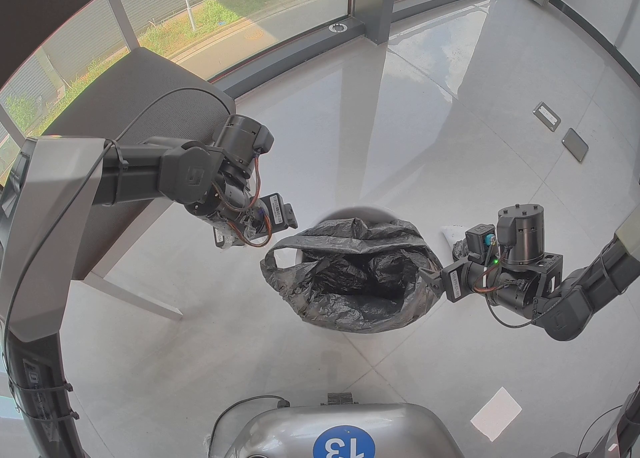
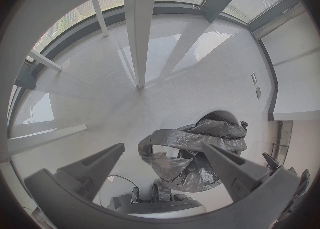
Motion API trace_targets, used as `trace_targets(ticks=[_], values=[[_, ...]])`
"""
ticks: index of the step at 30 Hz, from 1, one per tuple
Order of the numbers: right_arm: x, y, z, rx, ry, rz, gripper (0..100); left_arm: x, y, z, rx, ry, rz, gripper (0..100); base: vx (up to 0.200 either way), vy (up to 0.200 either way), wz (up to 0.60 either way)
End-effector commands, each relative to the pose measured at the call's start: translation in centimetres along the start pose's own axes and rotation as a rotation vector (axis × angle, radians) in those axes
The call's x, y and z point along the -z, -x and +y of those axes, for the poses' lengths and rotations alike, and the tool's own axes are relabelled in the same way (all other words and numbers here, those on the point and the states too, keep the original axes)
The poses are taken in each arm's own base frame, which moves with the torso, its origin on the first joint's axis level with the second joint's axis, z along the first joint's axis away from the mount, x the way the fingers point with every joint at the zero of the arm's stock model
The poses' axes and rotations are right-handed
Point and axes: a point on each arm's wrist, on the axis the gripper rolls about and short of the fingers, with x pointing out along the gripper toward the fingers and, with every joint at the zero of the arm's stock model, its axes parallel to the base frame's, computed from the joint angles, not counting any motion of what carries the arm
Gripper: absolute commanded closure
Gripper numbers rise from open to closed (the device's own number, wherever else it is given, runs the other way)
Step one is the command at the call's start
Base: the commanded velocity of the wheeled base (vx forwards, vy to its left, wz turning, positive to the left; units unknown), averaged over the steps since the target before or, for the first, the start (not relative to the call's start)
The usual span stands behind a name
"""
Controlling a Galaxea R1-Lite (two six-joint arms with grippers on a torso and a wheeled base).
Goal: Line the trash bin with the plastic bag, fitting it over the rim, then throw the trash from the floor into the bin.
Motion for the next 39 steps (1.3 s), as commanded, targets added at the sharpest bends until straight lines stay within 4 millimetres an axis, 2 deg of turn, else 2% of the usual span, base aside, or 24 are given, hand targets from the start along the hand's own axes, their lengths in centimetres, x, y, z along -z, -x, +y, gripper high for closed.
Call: trace_targets(ticks=[1, 6, 10, 16, 23, 30, 39], values=[[-0.1, 0.1, -0.1, 0.002, 0.001, -0.004, 0, 0.1, 0.0, -0.1, -0.003, -0.001, 0.0, 0, 0.0, 0.0, 0.0], [-0.3, 0.1, 0.1, -0.003, 0.019, -0.012, 0, -0.3, 1.6, -0.3, 0.004, 0.0, -0.036, 0, 0.0, 0.0, 0.0], [-0.8, 0.0, 0.5, -0.027, 0.081, -0.061, 0, -0.5, 4.2, -1.3, 0.049, -0.015, -0.076, 0, 0.0, 0.0, 0.0], [-1.3, -0.9, 2.5, -0.143, 0.194, -0.133, 0, -0.2, 6.3, -2.3, 0.091, -0.032, -0.101, 0, 0.0, 0.0, 0.0], [-0.7, -1.8, 4.8, -0.2, 0.336, -0.137, 0, -0.1, 8.4, -2.2, 0.109, -0.047, -0.126, 0, 0.0, 0.0, 0.0], [-0.7, -2.1, 4.0, -0.166, 0.466, -0.149, 0, 0.3, 9.9, -2.3, 0.127, -0.079, -0.14, 0, 0.0, 0.0, 0.0], [-0.8, -2.3, 3.2, -0.133, 0.453, -0.151, 0, 0.9, 11.3, -3.2, 0.182, -0.117, -0.181, 0, 0.0, 0.0, 0.0]])
